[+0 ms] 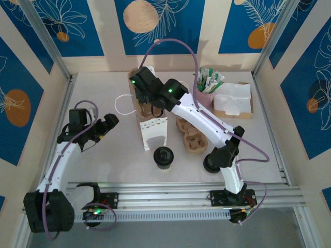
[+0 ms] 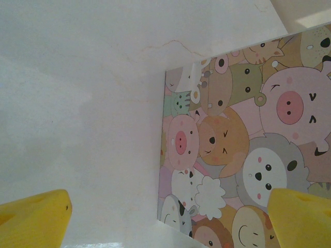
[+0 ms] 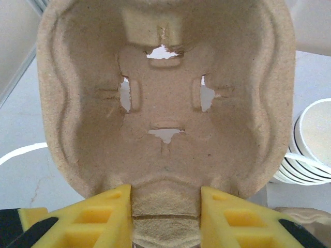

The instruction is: Pack the takeout coffee

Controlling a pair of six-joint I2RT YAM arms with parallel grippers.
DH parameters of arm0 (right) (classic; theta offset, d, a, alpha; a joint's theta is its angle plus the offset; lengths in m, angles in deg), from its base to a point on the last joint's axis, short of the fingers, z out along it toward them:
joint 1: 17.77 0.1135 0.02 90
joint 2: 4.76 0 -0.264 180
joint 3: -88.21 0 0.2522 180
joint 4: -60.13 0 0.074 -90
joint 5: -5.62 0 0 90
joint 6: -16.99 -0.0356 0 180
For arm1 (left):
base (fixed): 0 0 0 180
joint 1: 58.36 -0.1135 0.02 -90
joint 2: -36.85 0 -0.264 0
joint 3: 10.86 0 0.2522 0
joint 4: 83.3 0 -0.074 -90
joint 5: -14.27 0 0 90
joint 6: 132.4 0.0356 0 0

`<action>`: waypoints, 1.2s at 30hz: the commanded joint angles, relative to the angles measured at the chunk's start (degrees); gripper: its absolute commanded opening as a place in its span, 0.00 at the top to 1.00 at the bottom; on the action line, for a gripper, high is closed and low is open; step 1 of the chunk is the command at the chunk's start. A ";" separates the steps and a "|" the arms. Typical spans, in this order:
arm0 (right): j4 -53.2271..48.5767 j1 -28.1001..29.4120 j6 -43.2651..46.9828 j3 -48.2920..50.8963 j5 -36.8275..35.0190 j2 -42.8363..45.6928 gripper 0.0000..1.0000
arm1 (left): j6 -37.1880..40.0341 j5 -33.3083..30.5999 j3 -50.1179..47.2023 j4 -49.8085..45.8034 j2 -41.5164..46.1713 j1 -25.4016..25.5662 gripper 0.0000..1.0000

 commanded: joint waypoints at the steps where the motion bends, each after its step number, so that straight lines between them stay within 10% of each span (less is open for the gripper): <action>1: -1.67 0.37 -1.53 0.15 -1.97 -0.99 0.66 | 1.08 0.43 0.29 0.01 0.84 0.03 0.03; 36: -9.14 0.54 -2.75 -4.33 -1.65 -4.39 0.66 | 1.41 -0.30 0.37 -0.34 0.84 0.24 0.03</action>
